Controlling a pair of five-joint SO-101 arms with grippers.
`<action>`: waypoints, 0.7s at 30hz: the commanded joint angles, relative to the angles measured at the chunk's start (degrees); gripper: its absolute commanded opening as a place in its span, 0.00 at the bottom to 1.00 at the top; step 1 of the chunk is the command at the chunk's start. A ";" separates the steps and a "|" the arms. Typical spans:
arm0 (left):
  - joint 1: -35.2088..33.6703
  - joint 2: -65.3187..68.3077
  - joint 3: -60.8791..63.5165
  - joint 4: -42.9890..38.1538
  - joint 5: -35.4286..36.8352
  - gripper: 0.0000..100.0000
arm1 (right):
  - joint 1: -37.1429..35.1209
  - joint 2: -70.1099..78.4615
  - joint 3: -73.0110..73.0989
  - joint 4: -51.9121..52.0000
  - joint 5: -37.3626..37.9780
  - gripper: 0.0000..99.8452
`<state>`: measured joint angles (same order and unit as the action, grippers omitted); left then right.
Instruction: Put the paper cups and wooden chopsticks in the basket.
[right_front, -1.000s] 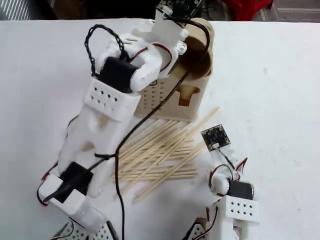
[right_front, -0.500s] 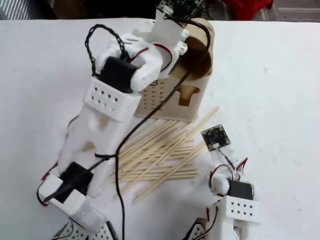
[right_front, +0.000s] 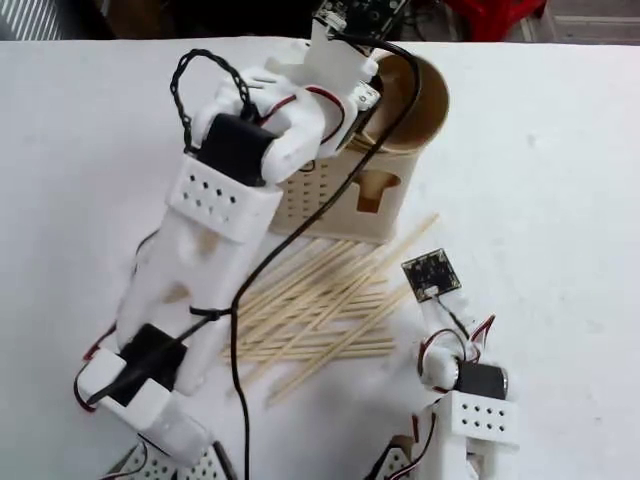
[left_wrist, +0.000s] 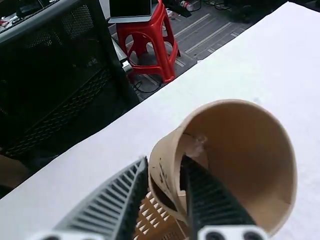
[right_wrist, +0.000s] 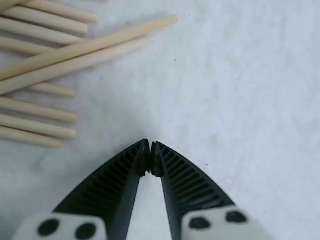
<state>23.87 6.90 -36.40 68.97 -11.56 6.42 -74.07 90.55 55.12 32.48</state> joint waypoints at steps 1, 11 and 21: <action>0.31 -0.48 -0.79 -0.35 0.53 0.13 | -0.48 0.22 -0.18 -0.66 0.09 0.02; -4.44 -0.04 -9.05 -1.49 0.53 0.12 | -0.48 0.22 -0.18 -0.66 0.09 0.02; -4.88 -0.48 -8.79 -0.97 0.53 0.12 | -0.48 0.22 -0.18 -0.66 0.09 0.02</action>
<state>19.47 7.08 -42.90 68.97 -11.56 6.42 -74.07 90.55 55.12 32.48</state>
